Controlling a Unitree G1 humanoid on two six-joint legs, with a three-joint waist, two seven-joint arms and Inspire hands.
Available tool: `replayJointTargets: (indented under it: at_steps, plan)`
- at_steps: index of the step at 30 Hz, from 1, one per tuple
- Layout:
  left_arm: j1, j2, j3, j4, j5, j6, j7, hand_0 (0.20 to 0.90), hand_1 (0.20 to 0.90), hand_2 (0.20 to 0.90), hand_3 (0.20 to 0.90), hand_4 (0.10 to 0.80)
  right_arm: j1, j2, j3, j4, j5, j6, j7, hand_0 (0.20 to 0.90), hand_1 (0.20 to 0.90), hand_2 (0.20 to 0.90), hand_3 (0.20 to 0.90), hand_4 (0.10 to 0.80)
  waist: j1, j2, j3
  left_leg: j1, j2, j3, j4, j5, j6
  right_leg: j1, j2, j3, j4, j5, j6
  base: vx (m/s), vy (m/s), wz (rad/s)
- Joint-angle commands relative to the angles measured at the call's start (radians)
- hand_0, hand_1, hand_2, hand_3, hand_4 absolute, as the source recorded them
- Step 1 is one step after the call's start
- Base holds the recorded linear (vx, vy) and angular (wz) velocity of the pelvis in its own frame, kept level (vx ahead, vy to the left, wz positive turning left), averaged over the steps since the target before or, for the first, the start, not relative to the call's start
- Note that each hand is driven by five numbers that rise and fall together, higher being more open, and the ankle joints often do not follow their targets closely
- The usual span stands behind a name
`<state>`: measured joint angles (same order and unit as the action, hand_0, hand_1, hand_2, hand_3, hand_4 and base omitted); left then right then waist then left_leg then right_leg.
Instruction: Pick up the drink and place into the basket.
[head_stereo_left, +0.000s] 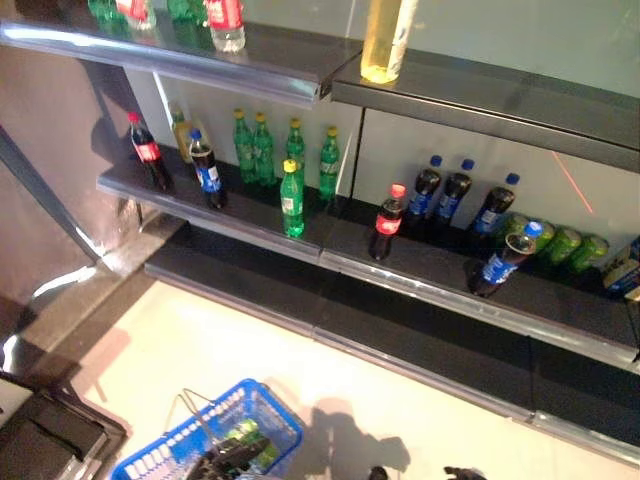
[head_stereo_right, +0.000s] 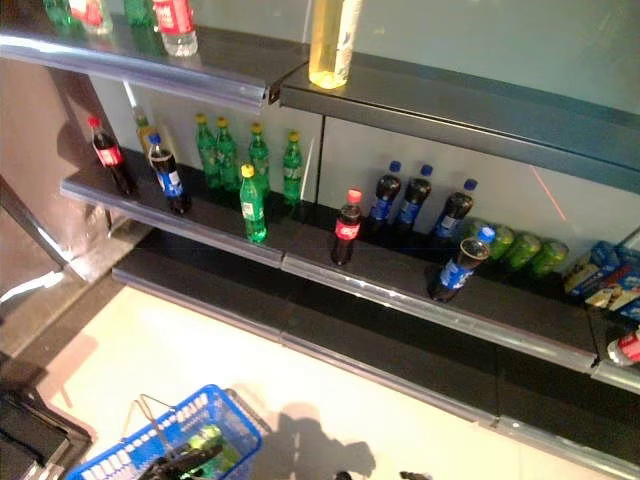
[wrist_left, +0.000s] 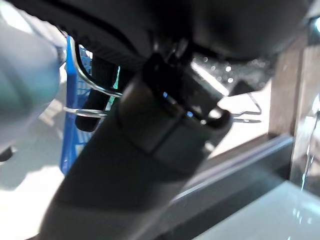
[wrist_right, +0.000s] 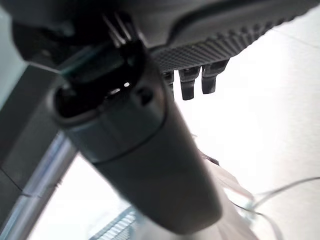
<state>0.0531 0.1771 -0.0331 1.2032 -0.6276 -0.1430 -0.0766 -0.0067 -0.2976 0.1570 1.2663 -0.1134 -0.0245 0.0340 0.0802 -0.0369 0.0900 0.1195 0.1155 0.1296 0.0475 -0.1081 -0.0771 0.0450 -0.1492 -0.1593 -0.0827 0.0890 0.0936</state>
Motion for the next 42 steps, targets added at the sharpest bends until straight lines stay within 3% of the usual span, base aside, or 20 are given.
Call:
replayJointTargets:
  at_steps: [1,6,9,11,14,15,17,19,21,23,28,29,30,31,33,34,35,36,38,42]
  plan:
    - [-0.123,0.056,0.025,-0.081,-0.017,-0.156,-0.050,0.300,0.300,0.300,0.200,0.100,-0.049,-0.008,-0.018,0.028,0.036,-0.021,-0.018,0.900,0.900,0.900,0.900,0.800,-0.017,0.005,-0.001,-0.041,-0.028,-0.016,0.009,0.066,0.021,0.077,-0.064,-0.024,0.093,-0.066,0.024,0.089,0.014,-0.16]
    - [-0.129,0.079,0.038,-0.066,0.003,-0.148,-0.060,0.300,0.300,0.300,0.200,0.100,-0.008,0.007,-0.018,0.046,0.031,-0.066,-0.023,0.900,0.900,0.900,0.900,0.800,-0.038,0.014,-0.015,0.005,-0.027,0.013,-0.044,0.069,0.032,0.064,-0.061,-0.049,0.122,-0.071,0.033,0.085,-0.107,-0.27]
    - [-0.127,0.095,0.048,-0.052,0.000,-0.154,-0.060,0.300,0.300,0.300,0.200,0.100,-0.007,0.010,-0.014,0.043,0.024,-0.082,-0.006,0.900,0.900,0.900,0.900,0.800,-0.050,0.018,-0.018,0.025,-0.009,0.040,-0.049,0.071,0.030,0.055,-0.042,-0.053,0.138,-0.082,0.024,0.070,-0.230,-0.31]
    - [-0.126,0.098,0.057,-0.047,-0.032,-0.165,-0.050,0.300,0.300,0.300,0.200,0.100,-0.017,0.005,-0.004,0.035,0.002,-0.080,0.014,0.900,0.900,0.900,0.900,0.800,-0.062,0.007,-0.013,-0.007,0.005,0.050,0.072,0.040,0.020,0.047,-0.025,-0.034,0.138,-0.094,-0.006,0.058,-0.330,-0.17]
    - [-0.117,0.081,0.063,-0.066,-0.034,-0.174,-0.055,0.300,0.300,0.300,0.200,0.100,-0.024,-0.002,0.020,0.012,0.008,-0.061,0.005,0.900,0.900,0.900,0.900,0.800,-0.049,-0.009,0.021,-0.165,0.041,0.002,0.378,0.144,-0.006,0.040,0.004,-0.030,0.148,-0.105,-0.061,0.001,-0.263,-0.27]
    - [-0.116,0.074,0.063,-0.076,-0.032,-0.166,-0.057,0.300,0.300,0.300,0.200,0.100,-0.026,-0.006,0.024,0.009,0.015,-0.054,-0.010,0.900,0.900,0.900,0.900,0.800,-0.045,-0.004,0.040,-0.231,0.054,0.012,0.448,0.172,-0.004,0.042,0.018,-0.029,0.155,-0.109,-0.080,0.040,-0.185,-0.25]
    - [-0.116,0.069,0.065,-0.074,-0.019,-0.153,-0.067,0.300,0.300,0.300,0.200,0.100,-0.025,-0.013,0.013,0.018,0.031,-0.042,-0.026,0.900,0.900,0.900,0.900,0.800,-0.040,0.012,0.053,-0.245,0.075,0.037,0.351,0.199,-0.012,0.061,0.034,-0.038,0.153,-0.120,-0.078,0.137,0.008,0.15]
    - [-0.108,0.063,0.073,-0.047,-0.006,-0.161,-0.079,0.300,0.300,0.300,0.200,0.100,-0.031,-0.023,0.001,0.044,0.013,-0.048,-0.026,0.900,0.900,0.900,0.900,0.800,-0.020,0.033,0.056,-0.232,0.045,0.036,0.107,0.206,-0.013,0.085,0.044,-0.039,0.129,-0.124,-0.053,0.329,0.159,0.16]
    - [-0.096,0.070,0.081,-0.010,-0.005,-0.170,-0.087,0.300,0.300,0.300,0.200,0.100,-0.036,-0.037,-0.002,0.072,-0.005,-0.056,-0.020,0.900,0.900,0.900,0.900,0.800,-0.006,0.053,0.049,-0.222,0.063,0.057,-0.084,0.287,-0.040,0.122,0.072,-0.027,0.109,-0.147,-0.051,0.444,0.167,-0.09]
    - [-0.093,0.072,0.087,0.016,0.017,-0.170,-0.091,0.300,0.300,0.300,0.200,0.100,-0.026,-0.041,-0.015,0.082,-0.006,-0.052,-0.028,0.900,0.900,0.900,0.900,0.800,0.000,0.061,0.043,-0.240,0.078,0.073,-0.099,0.342,-0.057,0.152,0.090,-0.024,0.110,-0.174,-0.058,0.408,0.181,-0.05]
    - [-0.082,0.072,0.121,0.045,0.047,-0.157,-0.091,0.300,0.300,0.300,0.200,0.100,-0.014,-0.037,-0.040,0.090,0.026,-0.024,-0.037,0.900,0.900,0.900,0.900,0.800,0.030,0.034,0.020,-0.242,0.024,0.057,-0.038,0.255,-0.019,0.178,0.047,-0.059,0.141,-0.200,-0.040,0.410,0.195,-0.19]
    - [-0.086,0.080,0.135,0.050,0.051,-0.149,-0.096,0.300,0.300,0.300,0.200,0.100,-0.003,-0.027,-0.054,0.091,0.024,-0.017,-0.036,0.900,0.900,0.900,0.900,0.800,0.044,0.018,0.015,-0.244,-0.009,0.048,-0.003,0.221,0.007,0.197,0.014,-0.068,0.189,-0.214,-0.018,0.380,0.209,-0.65]
    - [-0.088,0.088,0.139,0.050,0.058,-0.144,-0.101,0.300,0.300,0.300,0.200,0.100,0.003,-0.022,-0.059,0.092,0.024,-0.015,-0.036,0.900,0.900,0.900,0.900,0.800,0.050,0.004,0.009,-0.243,-0.030,0.051,0.010,0.206,0.029,0.195,-0.007,-0.071,0.252,-0.184,0.007,0.382,0.243,-0.70]
    - [-0.095,0.103,0.136,0.050,0.071,-0.135,-0.113,0.300,0.300,0.300,0.200,0.100,0.015,-0.017,-0.065,0.095,0.031,-0.019,-0.033,0.900,0.900,0.900,0.900,0.800,0.049,-0.013,0.000,-0.230,-0.062,0.051,0.012,0.189,0.062,0.154,-0.033,-0.057,0.379,-0.080,0.049,0.298,0.246,-0.41]
    - [-0.101,0.124,0.120,0.048,0.066,-0.133,-0.120,0.300,0.300,0.300,0.200,0.100,0.028,-0.009,-0.083,0.108,0.074,-0.044,-0.032,0.900,0.900,0.900,0.900,0.800,0.021,0.004,0.001,-0.169,-0.079,0.034,-0.007,0.151,0.108,-0.009,-0.009,0.004,0.679,0.019,0.072,0.305,0.250,-0.06]
    - [-0.102,0.127,0.116,0.044,0.059,-0.132,-0.115,0.300,0.300,0.300,0.200,0.100,0.029,-0.009,-0.089,0.109,0.077,-0.047,-0.029,0.900,0.900,0.900,0.900,0.800,0.015,0.006,0.002,-0.155,-0.083,0.029,-0.013,0.145,0.113,-0.051,-0.009,0.015,0.712,0.030,0.070,0.264,0.139,0.11]
    - [-0.108,0.133,0.110,0.033,0.045,-0.123,-0.106,0.300,0.300,0.300,0.200,0.100,0.030,-0.009,-0.094,0.107,0.088,-0.053,-0.024,0.900,0.900,0.900,0.900,0.800,0.008,0.012,0.007,-0.131,-0.084,0.030,-0.021,0.138,0.112,-0.101,-0.047,0.009,0.702,0.044,0.059,0.197,0.004,0.34]
    - [-0.112,0.136,0.107,0.025,0.038,-0.116,-0.098,0.300,0.300,0.300,0.200,0.100,0.028,-0.005,-0.095,0.106,0.098,-0.055,-0.018,0.900,0.900,0.900,0.900,0.800,0.005,0.014,0.010,-0.116,-0.084,0.030,-0.027,0.136,0.108,-0.118,-0.071,0.003,0.660,0.042,0.052,0.171,-0.057,0.32]
    - [-0.127,0.141,0.102,0.016,0.037,-0.105,-0.092,0.300,0.300,0.300,0.200,0.100,0.028,0.001,-0.102,0.102,0.115,-0.060,-0.017,0.900,0.900,0.900,0.900,0.800,-0.003,0.012,0.016,-0.102,-0.085,0.024,-0.035,0.136,0.092,-0.105,-0.081,-0.015,0.500,0.018,0.041,0.170,-0.184,0.17]
    - [-0.148,0.134,0.076,0.005,0.045,-0.100,-0.075,0.300,0.300,0.300,0.200,0.100,0.030,0.010,-0.124,0.096,0.141,-0.064,-0.016,0.900,0.900,0.900,0.900,0.800,-0.041,-0.004,0.028,-0.061,-0.098,0.014,-0.046,0.102,0.074,-0.087,-0.109,0.005,0.200,0.091,0.058,0.217,-0.240,0.37]
